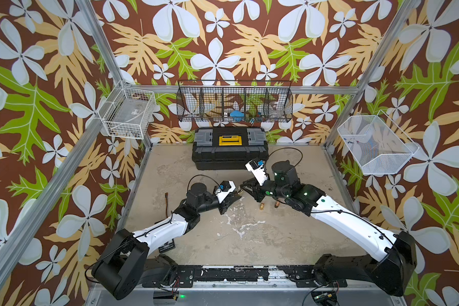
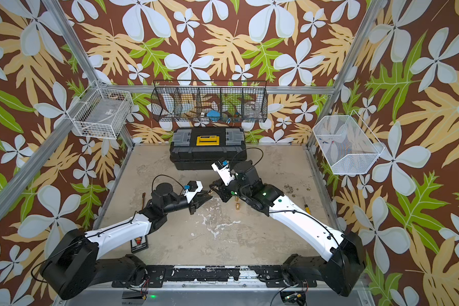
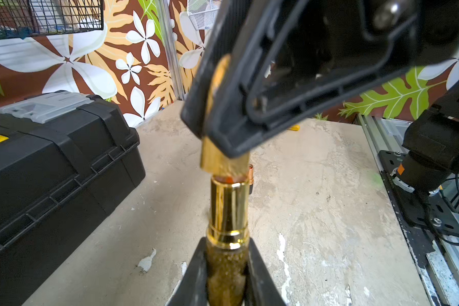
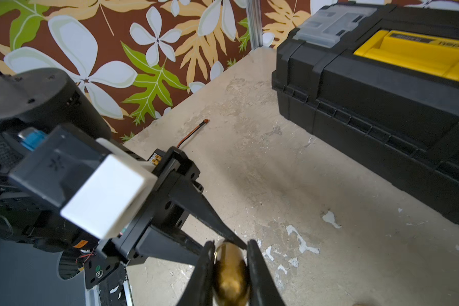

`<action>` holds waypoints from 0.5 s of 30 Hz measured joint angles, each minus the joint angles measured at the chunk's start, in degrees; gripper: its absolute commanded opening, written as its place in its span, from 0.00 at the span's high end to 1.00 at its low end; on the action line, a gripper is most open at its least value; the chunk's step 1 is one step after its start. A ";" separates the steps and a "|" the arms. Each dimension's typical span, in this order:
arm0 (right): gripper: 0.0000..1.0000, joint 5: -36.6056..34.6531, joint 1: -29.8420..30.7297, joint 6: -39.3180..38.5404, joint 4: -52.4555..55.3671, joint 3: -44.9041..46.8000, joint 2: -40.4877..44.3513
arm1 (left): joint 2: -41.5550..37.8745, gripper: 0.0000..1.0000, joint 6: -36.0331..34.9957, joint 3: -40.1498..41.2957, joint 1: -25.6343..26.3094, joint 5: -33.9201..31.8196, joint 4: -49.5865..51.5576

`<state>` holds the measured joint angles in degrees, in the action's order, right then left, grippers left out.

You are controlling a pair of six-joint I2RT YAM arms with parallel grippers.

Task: Open the lipstick cap
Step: Open the cover of the lipstick.

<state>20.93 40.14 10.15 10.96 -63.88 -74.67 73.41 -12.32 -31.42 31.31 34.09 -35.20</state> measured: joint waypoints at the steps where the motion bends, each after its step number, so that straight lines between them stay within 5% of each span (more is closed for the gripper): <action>1: 0.80 0.00 0.00 0.04 -0.28 0.00 0.15 | 0.00 0.87 -0.02 0.07 0.00 0.00 0.04; 15: 0.79 -10.32 -0.33 0.20 -2.95 2.40 -1.97 | -4.31 0.87 0.11 3.98 0.00 -7.10 -0.17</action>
<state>10.61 39.81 10.35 8.01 -61.47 -76.64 69.10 -12.21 -27.44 31.31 26.98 -35.38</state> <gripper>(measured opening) 0.206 0.222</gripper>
